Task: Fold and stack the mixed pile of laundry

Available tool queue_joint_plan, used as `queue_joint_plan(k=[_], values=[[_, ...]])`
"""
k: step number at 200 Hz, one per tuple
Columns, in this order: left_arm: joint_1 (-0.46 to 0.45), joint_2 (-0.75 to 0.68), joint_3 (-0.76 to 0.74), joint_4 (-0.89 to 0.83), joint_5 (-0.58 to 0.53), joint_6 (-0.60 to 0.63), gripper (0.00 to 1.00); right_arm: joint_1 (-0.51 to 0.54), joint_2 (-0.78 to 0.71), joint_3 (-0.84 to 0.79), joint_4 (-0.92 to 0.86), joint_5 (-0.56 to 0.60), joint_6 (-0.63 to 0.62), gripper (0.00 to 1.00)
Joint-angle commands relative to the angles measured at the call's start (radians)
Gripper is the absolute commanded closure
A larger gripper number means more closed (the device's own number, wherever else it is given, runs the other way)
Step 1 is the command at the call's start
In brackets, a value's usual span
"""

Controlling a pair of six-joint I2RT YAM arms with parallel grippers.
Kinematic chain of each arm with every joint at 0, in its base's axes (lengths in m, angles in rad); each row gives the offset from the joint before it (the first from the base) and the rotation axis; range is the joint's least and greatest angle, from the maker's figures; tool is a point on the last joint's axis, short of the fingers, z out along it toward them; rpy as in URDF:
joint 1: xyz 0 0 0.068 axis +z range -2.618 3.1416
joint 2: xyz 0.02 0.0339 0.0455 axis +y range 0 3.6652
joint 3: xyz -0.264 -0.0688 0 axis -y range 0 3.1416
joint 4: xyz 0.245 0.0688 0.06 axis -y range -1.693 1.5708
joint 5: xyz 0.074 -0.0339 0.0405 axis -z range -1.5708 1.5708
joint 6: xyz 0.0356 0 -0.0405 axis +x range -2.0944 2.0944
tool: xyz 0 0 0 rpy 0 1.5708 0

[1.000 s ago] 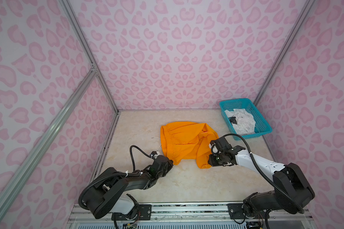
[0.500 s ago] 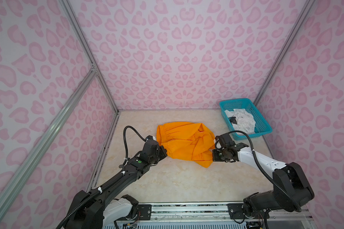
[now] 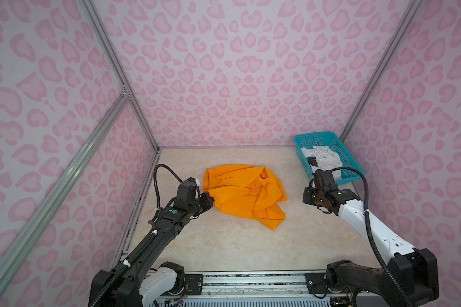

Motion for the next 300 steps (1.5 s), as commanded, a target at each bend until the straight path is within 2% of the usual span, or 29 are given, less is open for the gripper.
queue_joint_plan(k=[1,17,40,71,131,151,168,195,217,240,267,300], values=[[0.007,0.007,0.021,-0.013,0.074,0.055,0.97,0.074,0.024,-0.005,0.054,-0.217,-0.085,0.59],[0.007,0.021,0.023,-0.008,0.093,0.061,0.97,0.194,0.076,0.0,0.016,-0.239,-0.176,0.42],[0.007,0.027,0.017,-0.001,0.105,0.062,0.97,0.309,0.162,-0.008,-0.013,-0.277,-0.211,0.33],[0.007,0.025,0.012,0.0,0.102,0.065,0.97,0.426,0.223,-0.028,0.037,-0.286,-0.226,0.31],[0.014,0.027,0.006,-0.006,0.101,0.077,0.97,0.481,0.373,0.06,0.007,-0.154,-0.256,0.42],[0.015,0.023,0.005,-0.01,0.106,0.074,0.97,0.483,0.392,0.098,-0.05,-0.069,-0.191,0.44],[0.015,0.015,-0.004,-0.006,0.108,0.065,0.97,0.496,0.363,0.105,-0.075,-0.024,-0.106,0.39],[0.015,0.003,-0.015,-0.003,0.111,0.056,0.97,0.549,0.284,0.082,-0.105,0.06,0.056,0.38],[0.016,-0.009,-0.029,-0.001,0.115,0.05,0.97,0.593,0.258,0.04,-0.053,0.043,0.161,0.38],[0.016,-0.018,-0.042,0.002,0.121,0.045,0.97,0.596,0.276,-0.013,0.037,0.011,0.26,0.4],[0.016,-0.028,-0.055,0.013,0.131,0.042,0.97,0.597,0.304,-0.046,0.111,0.029,0.314,0.41],[0.016,-0.03,-0.058,0.013,0.138,0.043,0.97,0.591,0.36,-0.029,0.16,0.035,0.292,0.44]])
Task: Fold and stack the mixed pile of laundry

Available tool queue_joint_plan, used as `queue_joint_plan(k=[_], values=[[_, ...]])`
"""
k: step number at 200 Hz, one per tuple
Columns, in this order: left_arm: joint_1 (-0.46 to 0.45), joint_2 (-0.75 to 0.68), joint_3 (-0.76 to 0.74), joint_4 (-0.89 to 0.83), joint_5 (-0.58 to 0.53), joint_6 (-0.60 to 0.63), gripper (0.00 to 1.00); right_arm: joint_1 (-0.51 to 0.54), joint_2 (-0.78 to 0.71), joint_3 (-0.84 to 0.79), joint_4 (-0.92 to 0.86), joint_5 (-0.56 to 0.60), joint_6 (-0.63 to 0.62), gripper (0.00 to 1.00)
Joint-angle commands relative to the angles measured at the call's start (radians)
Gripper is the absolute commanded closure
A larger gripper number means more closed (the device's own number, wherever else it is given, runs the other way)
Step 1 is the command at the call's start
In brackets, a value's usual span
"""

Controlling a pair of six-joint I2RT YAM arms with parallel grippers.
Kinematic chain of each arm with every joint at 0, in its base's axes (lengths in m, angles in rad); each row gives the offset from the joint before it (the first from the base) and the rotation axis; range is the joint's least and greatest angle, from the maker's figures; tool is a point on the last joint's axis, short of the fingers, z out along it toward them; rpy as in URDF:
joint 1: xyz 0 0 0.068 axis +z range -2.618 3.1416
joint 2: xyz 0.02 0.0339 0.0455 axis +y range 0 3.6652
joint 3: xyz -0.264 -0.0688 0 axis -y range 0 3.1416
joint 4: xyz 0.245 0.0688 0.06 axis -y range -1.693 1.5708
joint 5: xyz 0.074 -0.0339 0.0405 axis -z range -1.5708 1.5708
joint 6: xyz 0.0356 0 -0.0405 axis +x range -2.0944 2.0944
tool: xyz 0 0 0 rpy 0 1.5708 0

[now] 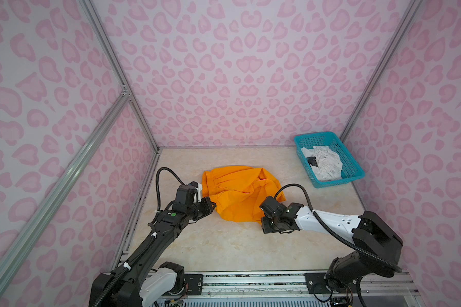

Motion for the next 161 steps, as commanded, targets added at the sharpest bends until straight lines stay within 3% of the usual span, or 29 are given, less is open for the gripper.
queue_joint_plan(k=[1,68,90,128,161], values=[[0.001,-0.007,-0.005,0.025,0.018,0.0,0.97,-0.005,0.034,0.011,0.072,0.017,0.02,0.44],[0.001,-0.024,-0.017,0.012,0.0,-0.002,0.97,-0.084,-0.002,-0.058,0.139,-0.013,0.021,0.57],[0.0,-0.017,-0.017,0.013,-0.001,-0.002,0.97,-0.129,-0.022,-0.106,0.19,-0.085,-0.003,0.57],[0.001,-0.004,-0.011,0.012,-0.003,0.002,0.97,-0.172,-0.066,-0.172,0.278,-0.197,-0.029,0.46],[0.001,0.006,-0.008,0.011,-0.005,0.002,0.97,-0.221,-0.087,-0.234,0.361,-0.256,-0.004,0.55]])
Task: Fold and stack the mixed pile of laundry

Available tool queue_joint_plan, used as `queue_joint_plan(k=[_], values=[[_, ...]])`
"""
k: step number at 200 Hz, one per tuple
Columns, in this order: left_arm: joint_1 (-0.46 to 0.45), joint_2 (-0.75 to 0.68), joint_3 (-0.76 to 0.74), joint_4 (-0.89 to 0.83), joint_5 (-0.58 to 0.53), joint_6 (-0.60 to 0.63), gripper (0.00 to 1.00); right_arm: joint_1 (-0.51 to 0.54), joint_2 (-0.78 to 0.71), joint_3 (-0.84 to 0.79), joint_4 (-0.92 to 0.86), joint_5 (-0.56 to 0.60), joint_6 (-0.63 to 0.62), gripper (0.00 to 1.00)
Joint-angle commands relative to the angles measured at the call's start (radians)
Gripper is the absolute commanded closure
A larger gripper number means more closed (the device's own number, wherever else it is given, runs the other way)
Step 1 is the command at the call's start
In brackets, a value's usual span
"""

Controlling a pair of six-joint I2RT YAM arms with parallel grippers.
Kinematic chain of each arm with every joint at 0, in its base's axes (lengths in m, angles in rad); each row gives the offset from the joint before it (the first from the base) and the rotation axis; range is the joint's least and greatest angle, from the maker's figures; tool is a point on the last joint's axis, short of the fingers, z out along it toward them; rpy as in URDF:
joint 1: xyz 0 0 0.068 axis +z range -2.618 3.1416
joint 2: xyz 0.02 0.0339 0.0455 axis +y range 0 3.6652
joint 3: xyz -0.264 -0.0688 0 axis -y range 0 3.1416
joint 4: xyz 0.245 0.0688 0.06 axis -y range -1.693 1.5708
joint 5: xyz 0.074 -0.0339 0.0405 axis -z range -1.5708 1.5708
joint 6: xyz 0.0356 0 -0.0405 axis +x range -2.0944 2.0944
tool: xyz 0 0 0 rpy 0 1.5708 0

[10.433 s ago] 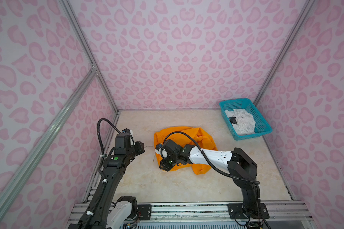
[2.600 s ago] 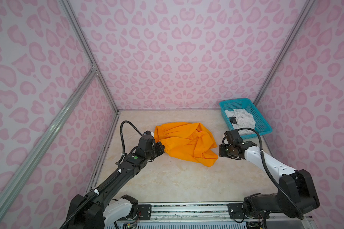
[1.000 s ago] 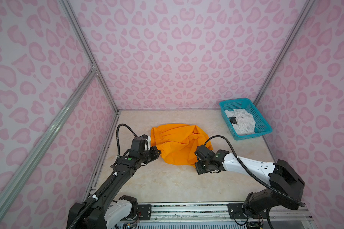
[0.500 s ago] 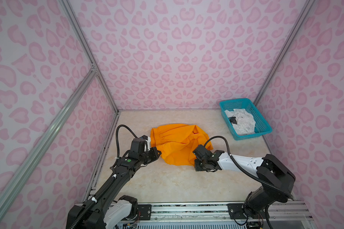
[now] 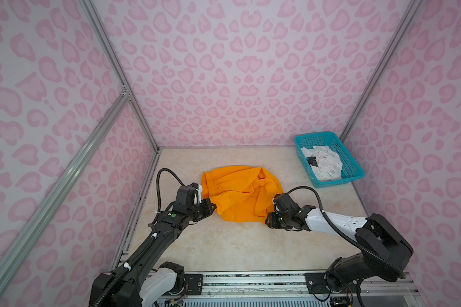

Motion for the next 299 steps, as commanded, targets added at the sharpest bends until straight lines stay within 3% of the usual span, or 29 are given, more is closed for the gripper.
queue_joint_plan(k=[1,45,97,182,241,299], values=[[0.001,0.006,0.008,0.012,-0.006,0.001,0.97,-0.028,-0.006,-0.039,0.088,-0.071,0.01,0.56],[0.0,0.008,0.012,0.006,-0.012,0.002,0.97,-0.069,0.014,-0.072,0.139,-0.1,0.018,0.72],[0.001,0.01,0.021,-0.001,-0.014,0.0,0.97,-0.073,0.048,-0.046,0.108,-0.075,-0.008,0.79],[0.002,0.032,0.037,0.009,-0.046,0.004,0.97,-0.1,-0.124,0.093,-0.151,0.026,-0.158,0.98],[0.035,0.027,0.077,-0.038,-0.09,0.018,0.97,-0.32,-0.312,0.156,-0.297,0.024,-0.239,1.0],[0.093,-0.044,0.094,-0.084,-0.099,-0.016,0.97,-0.572,-0.549,0.065,-0.28,-0.013,-0.191,1.0]])
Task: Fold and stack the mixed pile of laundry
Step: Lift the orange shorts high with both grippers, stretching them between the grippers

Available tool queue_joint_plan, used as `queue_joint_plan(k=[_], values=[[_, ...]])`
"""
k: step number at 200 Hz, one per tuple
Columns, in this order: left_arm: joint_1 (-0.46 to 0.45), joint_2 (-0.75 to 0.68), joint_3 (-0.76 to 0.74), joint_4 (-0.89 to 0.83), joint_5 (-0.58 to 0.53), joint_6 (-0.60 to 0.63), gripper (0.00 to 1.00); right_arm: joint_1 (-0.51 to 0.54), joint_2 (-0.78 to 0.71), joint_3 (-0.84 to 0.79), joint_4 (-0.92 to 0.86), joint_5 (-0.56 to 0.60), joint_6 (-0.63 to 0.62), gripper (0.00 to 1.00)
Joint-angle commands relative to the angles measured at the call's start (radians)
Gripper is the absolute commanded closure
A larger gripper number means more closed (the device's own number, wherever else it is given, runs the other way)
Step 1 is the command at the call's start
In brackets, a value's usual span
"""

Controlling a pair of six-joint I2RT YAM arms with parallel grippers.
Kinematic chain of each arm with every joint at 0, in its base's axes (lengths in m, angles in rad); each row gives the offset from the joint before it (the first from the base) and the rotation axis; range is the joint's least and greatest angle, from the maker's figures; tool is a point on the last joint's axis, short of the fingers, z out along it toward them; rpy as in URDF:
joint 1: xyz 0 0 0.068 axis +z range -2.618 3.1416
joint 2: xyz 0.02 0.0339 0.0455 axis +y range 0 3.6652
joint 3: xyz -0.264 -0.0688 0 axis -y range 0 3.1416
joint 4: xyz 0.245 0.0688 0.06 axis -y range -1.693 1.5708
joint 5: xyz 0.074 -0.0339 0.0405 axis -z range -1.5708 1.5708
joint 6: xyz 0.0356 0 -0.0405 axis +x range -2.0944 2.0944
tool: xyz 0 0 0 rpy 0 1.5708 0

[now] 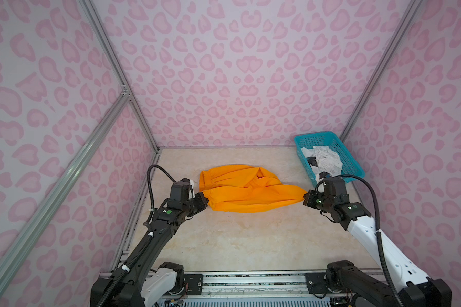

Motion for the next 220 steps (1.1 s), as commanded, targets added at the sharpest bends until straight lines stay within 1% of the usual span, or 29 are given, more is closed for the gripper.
queue_joint_plan(k=[1,14,26,40,56,74,76,90,97,103,104,109,113,126,136,141,155,170,189,201,220], values=[[0.014,-0.028,0.027,-0.03,-0.009,-0.017,0.97,-0.068,-0.066,-0.021,-0.018,-0.022,0.014,1.0],[0.02,-0.038,0.073,-0.05,0.017,-0.029,0.97,-0.08,-0.084,0.016,-0.034,-0.038,-0.011,1.0],[0.019,-0.039,0.139,-0.07,0.029,-0.036,0.97,-0.079,-0.078,0.094,-0.053,-0.052,-0.03,1.0],[0.02,-0.018,0.263,-0.102,0.03,-0.022,0.97,-0.079,-0.049,0.21,-0.058,-0.077,-0.047,1.0],[0.02,0.036,0.442,-0.144,0.027,0.02,0.97,-0.079,0.001,0.349,-0.037,-0.098,-0.061,1.0],[0.024,0.128,0.635,-0.173,0.023,0.063,0.97,-0.08,0.085,0.509,0.005,-0.128,-0.078,1.0],[0.025,0.141,0.676,-0.176,0.025,0.067,0.97,-0.079,0.092,0.527,0.008,-0.132,-0.079,1.0],[0.03,0.228,0.848,-0.188,0.057,0.093,0.97,-0.079,0.181,0.673,0.022,-0.162,-0.086,1.0],[0.034,0.282,0.936,-0.202,0.072,0.096,0.97,-0.079,0.238,0.775,0.033,-0.182,-0.083,1.0],[0.036,0.325,1.008,-0.207,0.099,0.097,0.97,-0.079,0.271,0.828,0.038,-0.195,-0.082,1.0],[0.036,0.332,1.02,-0.207,0.106,0.098,0.97,-0.079,0.286,0.856,0.038,-0.2,-0.08,1.0],[0.038,0.368,1.073,-0.208,0.132,0.102,0.97,-0.079,0.312,0.902,0.035,-0.211,-0.079,1.0],[0.04,0.396,1.127,-0.212,0.145,0.104,0.97,-0.079,0.346,0.973,0.024,-0.219,-0.081,1.0],[0.039,0.465,1.267,-0.233,0.162,0.109,0.97,-0.078,0.408,1.117,-0.011,-0.238,-0.088,1.0],[0.039,0.494,1.339,-0.236,0.186,0.117,0.97,-0.077,0.44,1.223,-0.061,-0.251,-0.11,1.0],[0.039,0.499,1.364,-0.238,0.194,0.122,0.97,-0.076,0.444,1.249,-0.077,-0.249,-0.12,1.0],[0.039,0.499,1.399,-0.246,0.228,0.144,0.97,-0.078,0.433,1.284,-0.117,-0.232,-0.156,1.0],[0.039,0.47,1.372,-0.263,0.259,0.174,0.97,-0.077,0.39,1.258,-0.141,-0.22,-0.185,1.0],[0.039,0.392,1.259,-0.268,0.296,0.209,0.97,-0.077,0.317,1.178,-0.171,-0.226,-0.209,1.0],[0.039,0.337,1.154,-0.266,0.316,0.221,0.97,-0.077,0.273,1.133,-0.201,-0.222,-0.227,1.0],[0.039,0.243,1.021,-0.295,0.316,0.219,0.97,-0.076,0.211,1.102,-0.279,-0.199,-0.27,1.0]])
